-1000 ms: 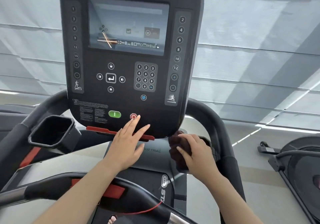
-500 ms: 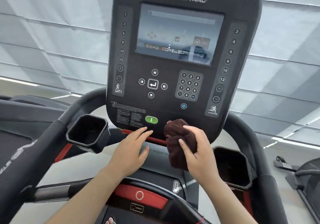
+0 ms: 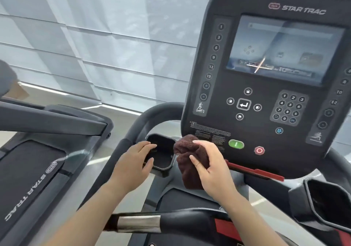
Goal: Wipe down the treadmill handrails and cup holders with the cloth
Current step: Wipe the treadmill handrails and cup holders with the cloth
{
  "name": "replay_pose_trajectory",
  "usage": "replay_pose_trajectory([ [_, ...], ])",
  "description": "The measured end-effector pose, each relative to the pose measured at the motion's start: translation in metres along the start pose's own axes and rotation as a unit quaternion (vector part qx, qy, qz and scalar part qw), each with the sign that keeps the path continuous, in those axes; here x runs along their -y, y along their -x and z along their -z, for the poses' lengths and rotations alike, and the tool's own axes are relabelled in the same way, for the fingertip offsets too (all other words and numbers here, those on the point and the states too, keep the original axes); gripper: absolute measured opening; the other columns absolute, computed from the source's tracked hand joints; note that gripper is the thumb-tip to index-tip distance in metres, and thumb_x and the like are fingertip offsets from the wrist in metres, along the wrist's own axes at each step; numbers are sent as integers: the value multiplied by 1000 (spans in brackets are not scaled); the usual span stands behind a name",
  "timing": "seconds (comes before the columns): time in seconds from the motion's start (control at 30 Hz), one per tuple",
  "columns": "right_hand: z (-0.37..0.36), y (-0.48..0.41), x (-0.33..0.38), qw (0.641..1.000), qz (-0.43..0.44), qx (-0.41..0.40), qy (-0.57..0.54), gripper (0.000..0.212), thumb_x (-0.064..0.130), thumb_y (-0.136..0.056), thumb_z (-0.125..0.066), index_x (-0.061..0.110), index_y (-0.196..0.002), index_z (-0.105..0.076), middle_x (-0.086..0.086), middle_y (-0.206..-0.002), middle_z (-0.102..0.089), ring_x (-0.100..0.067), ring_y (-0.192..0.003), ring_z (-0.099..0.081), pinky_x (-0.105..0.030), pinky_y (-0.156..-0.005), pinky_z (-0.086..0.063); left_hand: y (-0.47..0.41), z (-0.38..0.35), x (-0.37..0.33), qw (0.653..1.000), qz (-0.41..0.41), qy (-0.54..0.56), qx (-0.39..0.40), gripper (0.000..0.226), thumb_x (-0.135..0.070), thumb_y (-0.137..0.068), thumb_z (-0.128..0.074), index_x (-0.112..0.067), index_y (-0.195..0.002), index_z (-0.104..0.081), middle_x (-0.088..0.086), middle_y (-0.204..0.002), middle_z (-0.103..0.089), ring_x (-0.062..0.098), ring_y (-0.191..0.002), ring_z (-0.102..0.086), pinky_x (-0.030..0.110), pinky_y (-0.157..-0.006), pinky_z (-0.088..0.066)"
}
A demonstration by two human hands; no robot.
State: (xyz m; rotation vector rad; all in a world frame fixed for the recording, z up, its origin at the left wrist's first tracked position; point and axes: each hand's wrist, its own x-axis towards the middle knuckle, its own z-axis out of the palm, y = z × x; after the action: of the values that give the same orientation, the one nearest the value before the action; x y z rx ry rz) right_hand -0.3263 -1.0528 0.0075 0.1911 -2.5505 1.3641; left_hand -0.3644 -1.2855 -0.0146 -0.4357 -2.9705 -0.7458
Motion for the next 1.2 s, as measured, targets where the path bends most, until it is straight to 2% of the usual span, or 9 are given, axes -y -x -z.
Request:
replay_pose_trajectory([
  [0.23, -64, -35, 35, 998, 0, 37, 49, 31, 33, -88, -58, 40, -116, -46, 14, -121, -55, -11, -113, -50, -45, -98, -42, -12, 22, 72, 999, 36, 10, 17, 39, -22, -87, -52, -21, -126, -49, 0, -132, -50, 20, -121, -45, 41, -102, -41],
  [0.43, -130, -82, 35, 981, -28, 88, 169, 32, 37, -92, -49, 33, -123, -47, 4, -129, -51, -24, -116, -45, -48, -100, -34, -26, 11, 104, 996, 85, 36, 19, 44, -21, -91, -46, -15, -134, -40, 7, -144, -39, 24, -132, -34, 41, -110, -30],
  [0.5, -147, -83, 28, 969, -43, 114, 216, 31, 38, -93, -46, 33, -124, -46, 4, -132, -48, -24, -120, -42, -47, -101, -29, -25, 3, 105, 992, 99, 71, 31, 44, -22, -92, -43, -15, -135, -36, 8, -141, -42, 24, -128, -38, 42, -107, -34],
  [0.6, -155, -68, 19, 967, -71, 116, 215, 29, 37, -93, -48, 33, -122, -47, 3, -131, -48, -24, -119, -43, -46, -99, -31, -18, -6, 103, 985, 102, 140, 17, 42, -21, -92, -40, -21, -133, -34, 4, -133, -48, 21, -119, -45, 39, -98, -41],
  [0.7, -157, -57, 18, 971, -74, 112, 197, 27, 36, -91, -51, 33, -119, -50, 4, -131, -48, -24, -117, -45, -46, -97, -34, -18, -9, 106, 983, 99, 155, -1, 43, -19, -92, -40, -20, -135, -34, 3, -135, -47, 19, -121, -45, 36, -99, -40],
  [0.87, -172, -92, 29, 960, -73, 74, 262, 26, 33, -94, -47, 31, -119, -49, 3, -136, -45, -25, -123, -38, -51, -103, -28, -23, -10, 108, 983, 92, 160, 0, 45, -16, -92, -41, -13, -136, -33, 8, -140, -43, 22, -126, -41, 30, -104, -31],
  [1.07, -153, -71, 28, 957, -82, 146, 235, 27, 33, -93, -49, 31, -121, -50, 5, -135, -45, -23, -122, -41, -45, -100, -33, -27, -13, 112, 985, 83, 153, 7, 47, -18, -93, -40, -11, -139, -30, 8, -146, -36, 22, -133, -34, 34, -109, -29],
  [1.13, -144, -63, 32, 967, -58, 109, 222, 27, 31, -92, -52, 31, -118, -51, 7, -130, -49, -21, -118, -45, -43, -97, -34, -33, -16, 111, 988, 79, 129, 22, 50, -21, -94, -38, -11, -141, -26, 8, -150, -29, 21, -137, -27, 35, -112, -26],
  [1.2, -137, -68, 36, 971, -27, 28, 235, 27, 29, -90, -55, 30, -117, -51, 5, -125, -53, -22, -114, -48, -44, -93, -35, -41, -19, 108, 992, 75, 101, 32, 52, -23, -94, -37, -12, -143, -22, 7, -153, -23, 22, -139, -22, 35, -113, -23],
])
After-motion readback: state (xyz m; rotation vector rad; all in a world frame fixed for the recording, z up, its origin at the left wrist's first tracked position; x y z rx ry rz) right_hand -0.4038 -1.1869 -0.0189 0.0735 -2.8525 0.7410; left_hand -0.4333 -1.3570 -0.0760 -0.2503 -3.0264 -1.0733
